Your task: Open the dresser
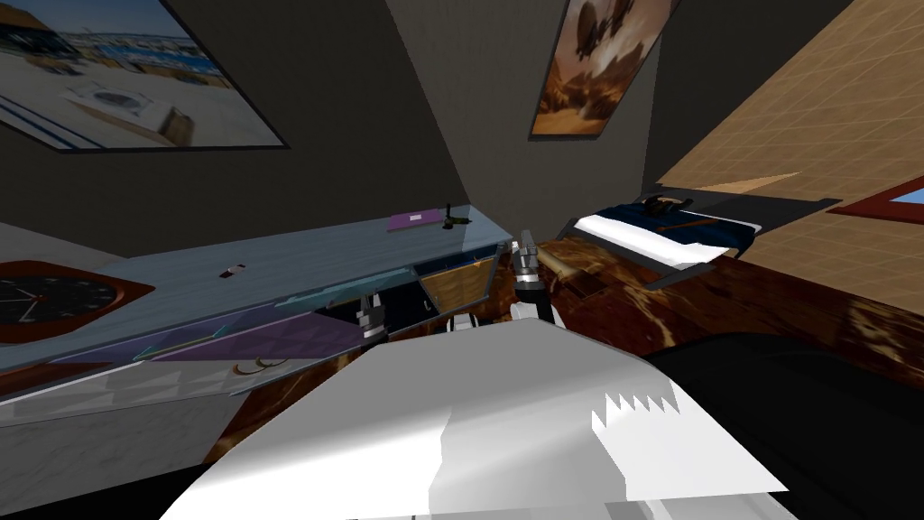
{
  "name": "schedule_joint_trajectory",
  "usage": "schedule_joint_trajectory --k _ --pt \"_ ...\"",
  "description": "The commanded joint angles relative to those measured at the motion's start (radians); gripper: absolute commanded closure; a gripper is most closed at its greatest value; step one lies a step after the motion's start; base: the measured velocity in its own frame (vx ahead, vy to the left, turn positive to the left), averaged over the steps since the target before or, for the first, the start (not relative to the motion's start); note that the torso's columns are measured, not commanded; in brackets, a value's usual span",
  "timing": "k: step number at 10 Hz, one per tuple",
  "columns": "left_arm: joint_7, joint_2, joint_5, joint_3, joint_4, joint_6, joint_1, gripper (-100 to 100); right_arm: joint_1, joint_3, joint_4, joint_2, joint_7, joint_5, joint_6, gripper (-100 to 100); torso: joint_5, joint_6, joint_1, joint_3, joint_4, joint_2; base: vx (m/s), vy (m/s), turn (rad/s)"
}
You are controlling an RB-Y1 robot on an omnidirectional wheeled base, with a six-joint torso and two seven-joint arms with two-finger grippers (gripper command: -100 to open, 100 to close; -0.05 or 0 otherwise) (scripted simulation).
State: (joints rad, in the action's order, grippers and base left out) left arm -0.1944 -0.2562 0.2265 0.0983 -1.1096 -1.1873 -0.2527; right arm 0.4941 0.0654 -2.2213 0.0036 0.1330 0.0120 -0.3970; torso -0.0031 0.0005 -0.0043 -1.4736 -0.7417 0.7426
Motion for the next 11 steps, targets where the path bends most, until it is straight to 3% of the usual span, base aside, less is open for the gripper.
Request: schedule_joint_trajectory --k 1,5,6,7,11 --pt "-0.011 -0.014 0.005 0.004 -0.017 0.019 -0.003 100 0.000 0.000 0.000 0.000 0.000 0.000 0.000 0 0.000 0.000 0.001 -0.001 0.001 -0.002 -0.089 -0.039 0.019" --pt "-0.039 -0.049 0.019 0.015 -0.062 0.067 -0.005 100 0.000 0.000 0.000 0.000 0.000 0.000 0.000 0 -0.003 -0.002 -0.001 0.001 -0.002 0.003 -0.155 -0.079 0.037" --pt "-0.032 -0.039 0.015 0.008 -0.044 0.065 -0.011 100 0.000 0.000 0.000 0.000 0.000 0.000 0.000 0 -0.005 -0.002 -0.002 0.001 -0.004 0.004 -0.084 -0.038 0.013" --pt "-0.048 -0.062 0.025 0.019 -0.062 0.110 -0.004 -100 0.000 0.000 0.000 0.000 0.000 0.000 0.000 0 -0.004 -0.001 0.000 -0.001 -0.002 -0.001 -0.039 -0.036 0.014" --pt "-0.084 -0.120 0.049 0.048 -0.113 0.203 0.020 -100 0.000 0.000 0.000 0.000 0.000 0.000 0.000 0 -0.001 -0.001 0.001 -0.002 0.000 -0.002 -0.041 -0.059 0.010"
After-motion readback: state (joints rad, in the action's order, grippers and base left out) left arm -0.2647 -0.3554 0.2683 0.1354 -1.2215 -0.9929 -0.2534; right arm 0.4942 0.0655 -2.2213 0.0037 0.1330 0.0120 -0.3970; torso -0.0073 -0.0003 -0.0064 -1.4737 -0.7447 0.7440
